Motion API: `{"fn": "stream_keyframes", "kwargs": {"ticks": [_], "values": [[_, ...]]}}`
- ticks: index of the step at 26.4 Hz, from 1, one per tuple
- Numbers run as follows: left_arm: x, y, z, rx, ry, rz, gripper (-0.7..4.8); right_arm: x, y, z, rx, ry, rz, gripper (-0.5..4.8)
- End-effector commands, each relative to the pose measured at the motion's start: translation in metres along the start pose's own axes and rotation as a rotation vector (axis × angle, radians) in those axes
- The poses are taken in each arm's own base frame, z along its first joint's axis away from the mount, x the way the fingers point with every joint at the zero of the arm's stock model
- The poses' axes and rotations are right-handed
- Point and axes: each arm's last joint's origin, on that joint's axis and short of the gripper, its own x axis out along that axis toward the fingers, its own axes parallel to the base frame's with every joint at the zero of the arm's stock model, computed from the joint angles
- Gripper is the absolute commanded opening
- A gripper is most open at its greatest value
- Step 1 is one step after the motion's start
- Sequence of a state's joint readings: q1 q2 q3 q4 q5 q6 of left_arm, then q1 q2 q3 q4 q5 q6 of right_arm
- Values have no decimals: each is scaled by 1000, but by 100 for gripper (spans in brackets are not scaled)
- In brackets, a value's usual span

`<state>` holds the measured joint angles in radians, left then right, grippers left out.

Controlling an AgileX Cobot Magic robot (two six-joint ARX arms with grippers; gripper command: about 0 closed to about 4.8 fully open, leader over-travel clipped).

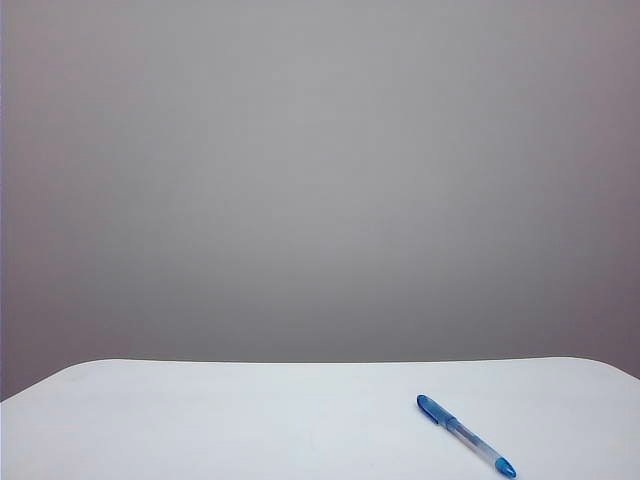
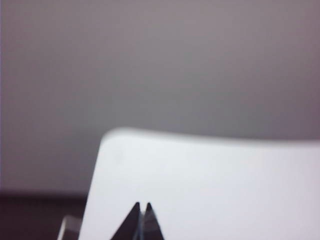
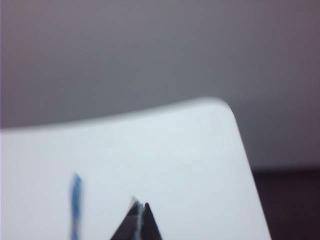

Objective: Pick up the pen and remove the cap.

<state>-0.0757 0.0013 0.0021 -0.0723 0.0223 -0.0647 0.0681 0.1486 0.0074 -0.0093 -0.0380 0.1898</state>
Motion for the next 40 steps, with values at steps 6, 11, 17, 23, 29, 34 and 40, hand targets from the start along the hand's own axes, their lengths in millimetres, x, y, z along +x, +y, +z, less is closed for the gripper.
{"fn": "stream_keyframes", "kwargs": {"ticks": [6, 11, 17, 23, 29, 34, 40], "values": [[-5, 0, 26, -151, -156, 47, -5, -6, 6, 39, 56, -214, -23, -2], [-7, -1, 34, -216, -144, 38, -5, 1, 10, 64, 62, -169, -33, -2], [-11, -4, 67, -244, -108, -6, -5, 36, 19, 100, 70, -20, 49, -2], [3, -8, 115, -143, -44, -40, -5, 77, 29, 135, 10, 50, 184, -1], [39, -12, 148, -3, 176, -122, -5, 93, 34, 155, -7, 46, 270, -1], [91, -17, 166, 9, 387, -273, -5, 108, 34, 157, 5, 119, 267, -1], [151, -32, 172, 57, 591, -297, -5, 138, 33, 147, 7, 351, 233, -1]]}}
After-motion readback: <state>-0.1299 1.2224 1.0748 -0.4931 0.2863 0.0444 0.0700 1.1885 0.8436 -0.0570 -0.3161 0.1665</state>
